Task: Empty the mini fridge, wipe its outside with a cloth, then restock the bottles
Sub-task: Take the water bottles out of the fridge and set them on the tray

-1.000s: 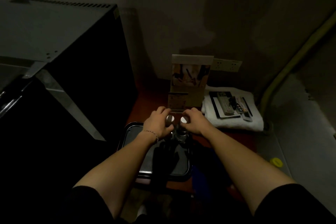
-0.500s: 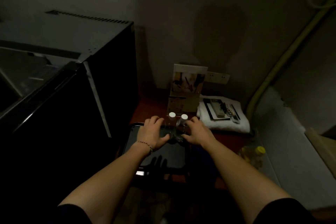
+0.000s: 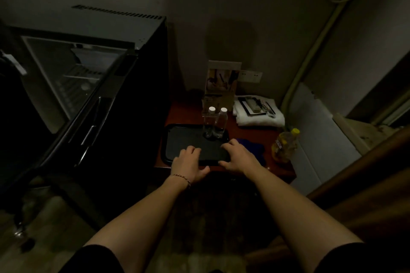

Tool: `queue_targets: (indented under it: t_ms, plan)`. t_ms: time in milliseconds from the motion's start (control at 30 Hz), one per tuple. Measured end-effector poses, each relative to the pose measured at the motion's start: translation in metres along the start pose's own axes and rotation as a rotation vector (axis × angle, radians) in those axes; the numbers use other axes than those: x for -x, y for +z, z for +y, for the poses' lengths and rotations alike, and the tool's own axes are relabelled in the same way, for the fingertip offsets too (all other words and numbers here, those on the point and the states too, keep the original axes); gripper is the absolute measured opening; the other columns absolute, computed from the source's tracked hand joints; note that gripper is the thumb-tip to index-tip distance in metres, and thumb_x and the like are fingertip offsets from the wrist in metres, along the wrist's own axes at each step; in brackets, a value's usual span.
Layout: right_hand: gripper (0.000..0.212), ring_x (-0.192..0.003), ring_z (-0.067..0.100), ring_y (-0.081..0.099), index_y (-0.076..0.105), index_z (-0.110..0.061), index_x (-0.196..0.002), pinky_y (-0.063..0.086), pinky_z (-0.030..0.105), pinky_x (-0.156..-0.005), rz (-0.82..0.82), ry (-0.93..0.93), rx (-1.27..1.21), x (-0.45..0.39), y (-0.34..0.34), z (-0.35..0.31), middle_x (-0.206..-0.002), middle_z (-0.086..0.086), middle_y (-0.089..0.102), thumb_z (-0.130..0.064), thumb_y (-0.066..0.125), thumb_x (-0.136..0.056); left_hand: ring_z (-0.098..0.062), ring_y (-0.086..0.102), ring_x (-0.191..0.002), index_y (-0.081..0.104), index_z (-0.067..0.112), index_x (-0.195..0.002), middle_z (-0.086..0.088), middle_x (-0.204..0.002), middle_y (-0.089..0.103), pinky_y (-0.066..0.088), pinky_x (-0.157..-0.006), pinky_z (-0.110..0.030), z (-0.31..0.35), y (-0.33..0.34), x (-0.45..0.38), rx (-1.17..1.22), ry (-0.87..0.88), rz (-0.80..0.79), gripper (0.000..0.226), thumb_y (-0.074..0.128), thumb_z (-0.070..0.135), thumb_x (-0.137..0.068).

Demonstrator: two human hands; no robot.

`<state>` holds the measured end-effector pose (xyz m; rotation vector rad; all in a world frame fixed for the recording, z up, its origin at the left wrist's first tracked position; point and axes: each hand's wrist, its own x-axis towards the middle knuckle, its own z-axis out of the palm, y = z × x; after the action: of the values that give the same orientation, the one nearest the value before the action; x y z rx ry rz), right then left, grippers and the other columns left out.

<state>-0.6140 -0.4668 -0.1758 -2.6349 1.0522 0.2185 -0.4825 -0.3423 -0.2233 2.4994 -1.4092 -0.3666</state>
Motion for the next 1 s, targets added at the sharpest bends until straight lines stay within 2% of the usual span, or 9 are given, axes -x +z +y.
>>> queue_targets:
  t_ms: [200,367,533,733,1000]
  plan:
    - [0.064,-0.130,0.020,0.045,0.043,-0.026,-0.146,0.049,0.041,-0.101,0.047,-0.014,-0.032,0.056,0.011,-0.014,-0.144,-0.002,0.036,-0.041,0.069,-0.090,-0.022,0.043,-0.130,0.041,0.021,-0.144,-0.001,-0.142,0.043,0.046,-0.101,-0.040,0.002,0.008,0.059,-0.015,0.023,0.013,0.071,0.056,0.060,-0.087]
    - [0.059,-0.125,0.018,0.048,0.045,-0.027,-0.142,0.051,0.040,-0.096,0.035,-0.089,-0.024,0.106,0.030,-0.030,-0.138,-0.004,0.040,-0.045,0.067,-0.090,-0.021,0.046,-0.127,0.044,0.022,-0.141,-0.001,-0.140,0.046,0.047,-0.101,-0.040,0.004,0.009,0.118,-0.045,-0.059,0.008,0.065,0.056,0.059,-0.088]
    - [0.060,-0.128,0.017,0.047,0.043,-0.029,-0.144,0.050,0.038,-0.099,0.018,-0.146,-0.045,0.155,0.055,-0.054,-0.143,-0.005,0.038,-0.043,0.066,-0.091,-0.018,0.050,-0.123,0.045,0.023,-0.140,0.000,-0.138,0.048,0.048,-0.098,-0.036,-0.014,0.008,0.189,0.024,-0.121,-0.004,0.060,0.056,0.055,-0.090]
    - [0.060,-0.127,0.020,0.048,0.042,-0.028,-0.145,0.051,0.040,-0.097,0.007,-0.328,-0.048,0.208,0.067,-0.109,-0.145,-0.003,0.038,-0.043,0.065,-0.092,-0.016,0.054,-0.111,0.052,0.022,-0.131,0.000,-0.129,0.052,0.050,-0.093,-0.034,-0.042,-0.007,0.268,0.055,-0.206,0.004,0.050,0.057,0.052,-0.092]
    - [0.057,-0.119,0.018,0.051,0.044,-0.026,-0.142,0.052,0.037,-0.093,0.032,-0.494,-0.072,0.240,0.078,-0.174,-0.140,-0.001,0.042,-0.040,0.066,-0.091,-0.016,0.057,-0.101,0.056,0.022,-0.125,-0.002,-0.120,0.056,0.054,-0.085,-0.033,-0.087,-0.034,0.325,0.067,-0.303,0.126,0.045,0.058,0.051,-0.092]
